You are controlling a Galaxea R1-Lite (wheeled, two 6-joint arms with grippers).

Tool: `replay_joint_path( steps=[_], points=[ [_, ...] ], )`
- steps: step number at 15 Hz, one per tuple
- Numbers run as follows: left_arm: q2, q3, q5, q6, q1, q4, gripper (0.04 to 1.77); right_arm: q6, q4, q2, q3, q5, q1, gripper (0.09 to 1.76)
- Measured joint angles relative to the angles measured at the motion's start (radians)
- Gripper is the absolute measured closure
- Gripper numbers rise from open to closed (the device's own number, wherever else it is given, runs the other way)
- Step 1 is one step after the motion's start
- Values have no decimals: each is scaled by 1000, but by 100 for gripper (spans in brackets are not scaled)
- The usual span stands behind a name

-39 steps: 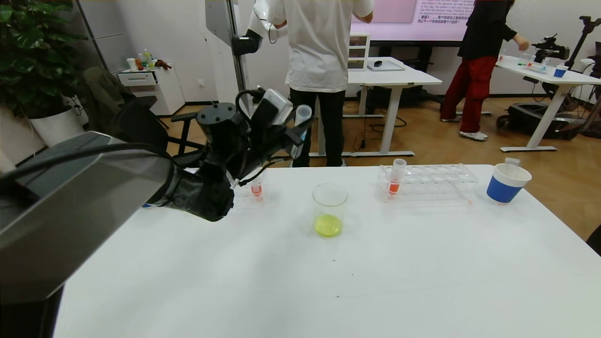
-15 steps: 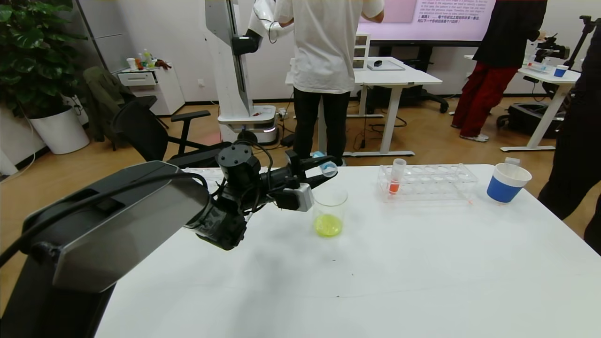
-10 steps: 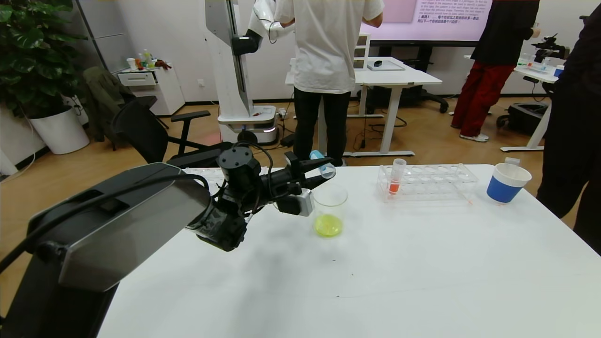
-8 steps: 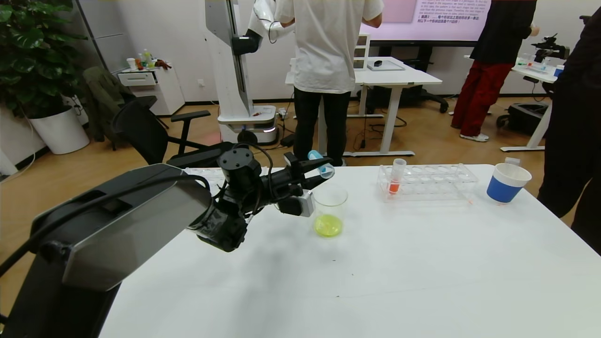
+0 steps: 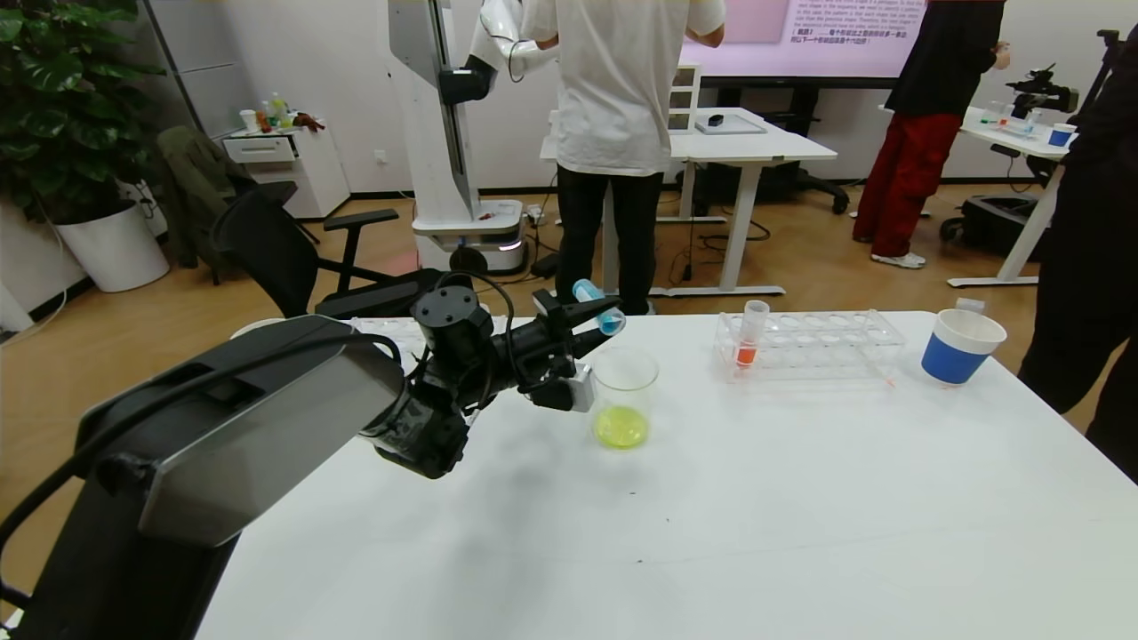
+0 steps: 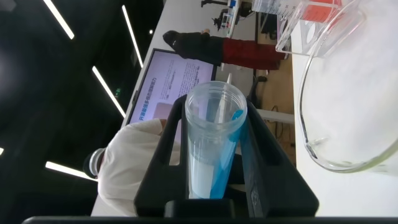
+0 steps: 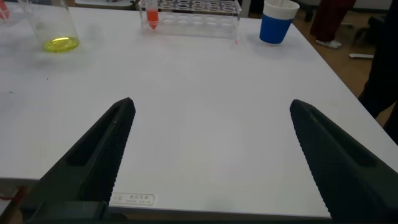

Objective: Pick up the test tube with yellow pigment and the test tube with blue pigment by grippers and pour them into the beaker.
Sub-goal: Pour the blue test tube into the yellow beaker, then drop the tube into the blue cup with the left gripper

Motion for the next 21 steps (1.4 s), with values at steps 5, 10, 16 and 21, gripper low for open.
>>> replay_joint_path(
  steps=[5,10,16,21],
  points=[
    [12,4,1,26,-7,-11,131,0,0,0,0,0,0,11],
    [14,3,0,81,-6,-10,131,0,0,0,0,0,0,11],
    [15,14,0,153,-2,-10,131,0,0,0,0,0,0,11],
    [20,15,-7,190,-10,-9,131,0,0,0,0,0,0,11]
  ],
)
